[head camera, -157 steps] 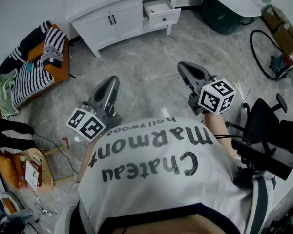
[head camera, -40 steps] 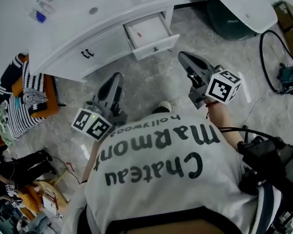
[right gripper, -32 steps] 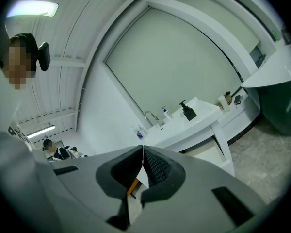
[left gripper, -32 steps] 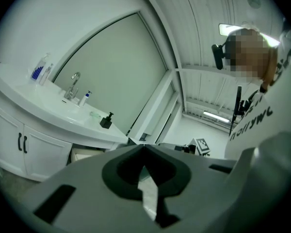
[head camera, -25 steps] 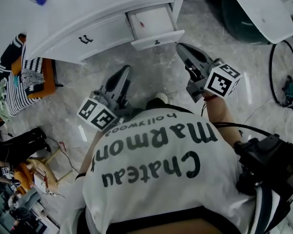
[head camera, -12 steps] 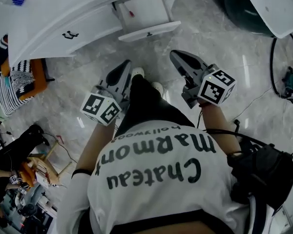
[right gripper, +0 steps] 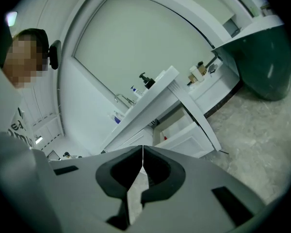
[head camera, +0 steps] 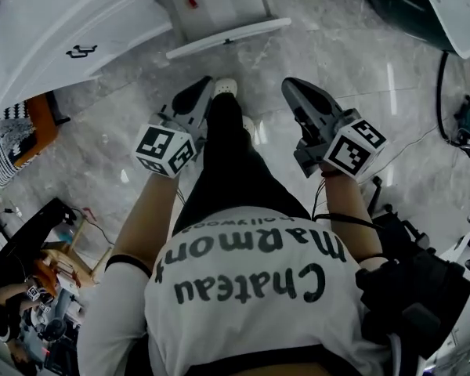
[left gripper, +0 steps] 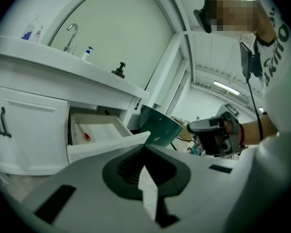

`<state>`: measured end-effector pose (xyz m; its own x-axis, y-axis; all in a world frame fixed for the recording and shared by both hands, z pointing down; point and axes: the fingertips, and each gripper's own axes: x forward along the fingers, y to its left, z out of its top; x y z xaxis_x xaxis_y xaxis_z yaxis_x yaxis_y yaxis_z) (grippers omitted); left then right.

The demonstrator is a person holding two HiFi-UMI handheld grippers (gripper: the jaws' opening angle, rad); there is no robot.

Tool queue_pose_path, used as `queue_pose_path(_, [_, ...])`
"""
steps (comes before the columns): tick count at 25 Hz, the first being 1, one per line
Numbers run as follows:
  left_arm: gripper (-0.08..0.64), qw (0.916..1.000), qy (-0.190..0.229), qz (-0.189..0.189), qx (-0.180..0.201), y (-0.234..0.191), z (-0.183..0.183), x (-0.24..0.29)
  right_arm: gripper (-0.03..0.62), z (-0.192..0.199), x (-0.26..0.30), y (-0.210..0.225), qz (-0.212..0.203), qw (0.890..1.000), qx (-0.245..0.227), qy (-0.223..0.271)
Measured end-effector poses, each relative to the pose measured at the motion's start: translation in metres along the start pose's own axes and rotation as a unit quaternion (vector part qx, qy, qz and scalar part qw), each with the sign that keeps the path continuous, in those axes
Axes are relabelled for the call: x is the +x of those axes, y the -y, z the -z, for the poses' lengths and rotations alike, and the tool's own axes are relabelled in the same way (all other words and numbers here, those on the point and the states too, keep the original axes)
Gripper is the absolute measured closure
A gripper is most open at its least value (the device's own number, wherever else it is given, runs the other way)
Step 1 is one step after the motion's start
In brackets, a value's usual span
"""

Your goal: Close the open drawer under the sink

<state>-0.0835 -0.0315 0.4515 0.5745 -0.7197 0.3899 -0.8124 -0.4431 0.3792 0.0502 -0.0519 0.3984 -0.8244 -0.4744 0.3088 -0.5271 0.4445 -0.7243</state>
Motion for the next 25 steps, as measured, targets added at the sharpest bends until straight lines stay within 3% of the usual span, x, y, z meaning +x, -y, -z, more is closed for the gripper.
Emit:
queue_pose_path(4, [0.551,0.9995,-0.032,-0.006,0.002,-0.024,0.028,0.031,0.58,0.012,0.01,0.028,0.014,1.0,0.018,-0.001])
queue_pose_path(13, [0.548,0.993,-0.067,-0.094,-0.024,-0.078,0.081,0.076,0.58,0.03,0.012,0.081,0.054,0.996,0.069,-0.002])
queue_pose_path(14, [0.532,0.9916,-0.071,-0.103,-0.032,-0.083,0.086,0.079,0.58,0.031,0.012,0.084,0.056,0.996,0.075,0.0])
queue_pose_path(16, [0.358,0.9888,-0.082,-0.115,-0.049,-0.091,0.094,0.088,0.58,0.035,0.011,0.09,0.06,0.995,0.085,0.0])
queue_pose_path(21, [0.336,0.9852,-0.109,-0.11,-0.073,-0.087,0.109,0.119,0.58,0.049,0.008,0.105,0.073,0.991,0.114,0.002])
queue_pose_path(25, [0.337,0.9887,-0.106,-0.089,-0.057,-0.076,0.106,0.137,0.58,0.054,0.001,0.111,0.08,0.989,0.126,0.006])
